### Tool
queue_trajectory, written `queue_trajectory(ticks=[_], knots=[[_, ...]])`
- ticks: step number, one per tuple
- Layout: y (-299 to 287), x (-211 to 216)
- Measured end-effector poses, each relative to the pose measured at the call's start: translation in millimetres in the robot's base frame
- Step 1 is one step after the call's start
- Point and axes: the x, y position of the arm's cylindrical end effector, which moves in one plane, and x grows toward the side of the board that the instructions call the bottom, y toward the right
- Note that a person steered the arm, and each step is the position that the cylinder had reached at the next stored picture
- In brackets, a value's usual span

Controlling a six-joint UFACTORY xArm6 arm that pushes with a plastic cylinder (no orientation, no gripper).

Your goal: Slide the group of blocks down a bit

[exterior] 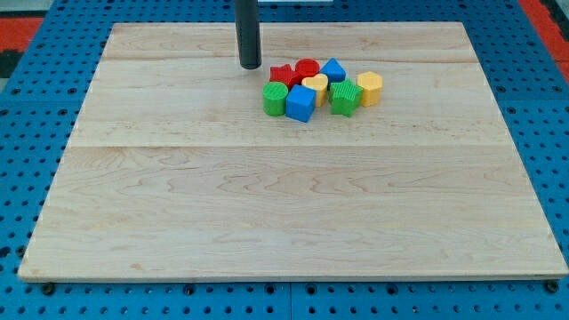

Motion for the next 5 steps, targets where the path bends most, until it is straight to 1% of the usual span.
queue_trajectory(ticks=[1, 2, 3, 4, 5], knots=[[26, -2], [80, -3], [120, -22], [133, 6], [126, 39]])
